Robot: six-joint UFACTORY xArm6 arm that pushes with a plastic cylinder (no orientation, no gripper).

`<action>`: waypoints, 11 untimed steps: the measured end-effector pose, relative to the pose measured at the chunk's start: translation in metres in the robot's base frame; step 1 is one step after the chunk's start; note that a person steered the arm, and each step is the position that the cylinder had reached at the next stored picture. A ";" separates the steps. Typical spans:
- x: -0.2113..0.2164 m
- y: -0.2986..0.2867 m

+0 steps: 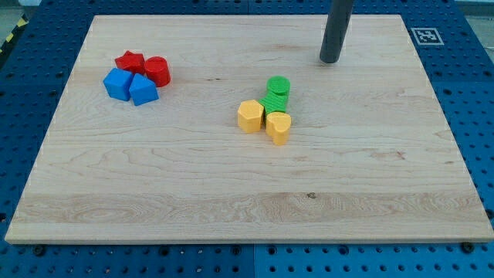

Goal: Separate green circle from the group of blocks

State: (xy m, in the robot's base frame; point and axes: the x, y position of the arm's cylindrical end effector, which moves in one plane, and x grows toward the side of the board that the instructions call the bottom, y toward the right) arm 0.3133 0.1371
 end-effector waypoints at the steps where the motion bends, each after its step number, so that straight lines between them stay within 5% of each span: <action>1: 0.000 -0.004; 4: 0.014 -0.127; 6: 0.085 -0.148; 8: 0.110 -0.132; 11: 0.069 -0.034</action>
